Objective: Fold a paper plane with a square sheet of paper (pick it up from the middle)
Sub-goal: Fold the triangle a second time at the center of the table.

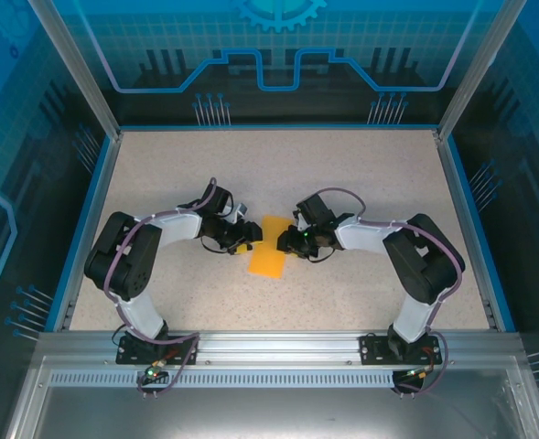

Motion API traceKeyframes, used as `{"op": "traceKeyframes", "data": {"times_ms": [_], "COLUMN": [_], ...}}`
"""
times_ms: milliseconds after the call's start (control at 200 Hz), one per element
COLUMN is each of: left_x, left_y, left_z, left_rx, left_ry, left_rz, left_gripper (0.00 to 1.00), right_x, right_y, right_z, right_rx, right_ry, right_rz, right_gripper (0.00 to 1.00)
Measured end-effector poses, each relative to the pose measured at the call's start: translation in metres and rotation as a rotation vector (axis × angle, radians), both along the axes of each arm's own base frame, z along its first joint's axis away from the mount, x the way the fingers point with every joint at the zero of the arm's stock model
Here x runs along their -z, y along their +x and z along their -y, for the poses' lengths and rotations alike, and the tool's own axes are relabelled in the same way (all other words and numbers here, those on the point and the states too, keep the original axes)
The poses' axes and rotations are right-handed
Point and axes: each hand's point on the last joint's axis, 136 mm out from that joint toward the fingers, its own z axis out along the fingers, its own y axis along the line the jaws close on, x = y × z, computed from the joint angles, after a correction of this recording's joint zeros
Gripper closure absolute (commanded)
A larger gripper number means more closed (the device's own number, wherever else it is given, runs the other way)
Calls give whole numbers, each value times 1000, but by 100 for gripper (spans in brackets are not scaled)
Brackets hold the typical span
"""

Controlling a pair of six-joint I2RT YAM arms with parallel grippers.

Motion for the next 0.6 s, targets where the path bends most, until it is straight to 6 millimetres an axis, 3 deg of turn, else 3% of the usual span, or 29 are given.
{"op": "traceKeyframes", "data": {"times_ms": [180,600], "left_x": [-1,1], "left_y": [1,-3], "left_z": [0,0], "left_rx": [0,3], "left_ry": [-1,6], "left_rz": [4,-17], "left_gripper": [45,43], "right_x": [10,13], "right_y": [-2,-2], "right_z": [1,4], "right_rx": [-1,4], "right_ry": [-9,5], "right_rz": [-14,0], "right_gripper": [70,71]}}
